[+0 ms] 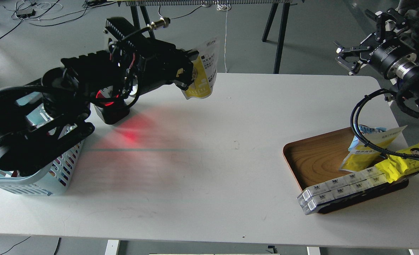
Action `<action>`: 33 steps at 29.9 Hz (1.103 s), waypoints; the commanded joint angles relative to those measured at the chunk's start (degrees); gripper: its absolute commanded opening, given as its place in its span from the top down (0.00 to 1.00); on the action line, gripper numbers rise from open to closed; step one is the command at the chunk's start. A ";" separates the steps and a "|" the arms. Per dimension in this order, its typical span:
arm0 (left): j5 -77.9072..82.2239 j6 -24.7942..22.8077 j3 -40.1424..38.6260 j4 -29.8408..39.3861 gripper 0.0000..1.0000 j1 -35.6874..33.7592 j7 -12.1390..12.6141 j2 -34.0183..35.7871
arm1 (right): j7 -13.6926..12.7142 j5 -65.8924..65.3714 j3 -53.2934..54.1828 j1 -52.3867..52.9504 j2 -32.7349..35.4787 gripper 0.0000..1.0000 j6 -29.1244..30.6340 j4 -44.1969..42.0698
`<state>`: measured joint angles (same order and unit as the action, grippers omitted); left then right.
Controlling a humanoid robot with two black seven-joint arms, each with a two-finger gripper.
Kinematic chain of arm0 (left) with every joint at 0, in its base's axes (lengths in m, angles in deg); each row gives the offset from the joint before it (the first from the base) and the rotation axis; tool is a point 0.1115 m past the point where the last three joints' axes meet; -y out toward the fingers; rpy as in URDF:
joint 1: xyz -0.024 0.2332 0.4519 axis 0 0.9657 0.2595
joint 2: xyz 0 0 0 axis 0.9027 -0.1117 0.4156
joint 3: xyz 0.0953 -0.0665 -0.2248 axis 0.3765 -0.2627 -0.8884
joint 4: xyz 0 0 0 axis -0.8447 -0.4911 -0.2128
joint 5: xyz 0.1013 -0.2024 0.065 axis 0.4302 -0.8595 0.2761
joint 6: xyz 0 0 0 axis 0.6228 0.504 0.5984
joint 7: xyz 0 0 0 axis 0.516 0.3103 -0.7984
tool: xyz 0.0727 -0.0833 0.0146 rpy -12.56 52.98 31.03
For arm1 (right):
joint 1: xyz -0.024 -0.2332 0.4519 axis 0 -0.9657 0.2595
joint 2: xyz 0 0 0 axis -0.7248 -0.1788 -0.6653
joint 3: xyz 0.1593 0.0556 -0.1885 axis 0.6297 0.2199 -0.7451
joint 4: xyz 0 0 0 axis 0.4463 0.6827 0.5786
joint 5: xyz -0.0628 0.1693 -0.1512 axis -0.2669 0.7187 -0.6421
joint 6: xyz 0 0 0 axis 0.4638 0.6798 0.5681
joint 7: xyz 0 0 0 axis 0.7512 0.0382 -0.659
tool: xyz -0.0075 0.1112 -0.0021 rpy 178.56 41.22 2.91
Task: Scan snack and place in basket
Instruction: 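Raise the packet and bring it down in front of the scanner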
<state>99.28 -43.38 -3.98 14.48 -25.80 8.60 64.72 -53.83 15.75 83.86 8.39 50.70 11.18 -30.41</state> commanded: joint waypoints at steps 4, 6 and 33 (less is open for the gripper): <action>-5.01 0.00 -1.66 2.06 1.00 -6.01 -5.04 14.66 | 0.00 -0.06 0.00 0.71 -0.39 0.02 -0.09 -0.01; -6.42 0.00 -2.01 2.05 1.00 -6.89 -7.59 18.36 | 0.00 -0.06 0.00 0.88 -0.48 0.02 -0.09 -0.01; -16.01 10.41 8.17 0.74 1.00 2.60 -11.12 36.75 | 0.00 -0.06 -1.05 2.73 -1.80 0.02 -0.09 -0.10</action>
<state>83.27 -35.98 0.21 15.33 -23.26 -3.57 101.59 -53.83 15.68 82.94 11.10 48.84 11.01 -30.51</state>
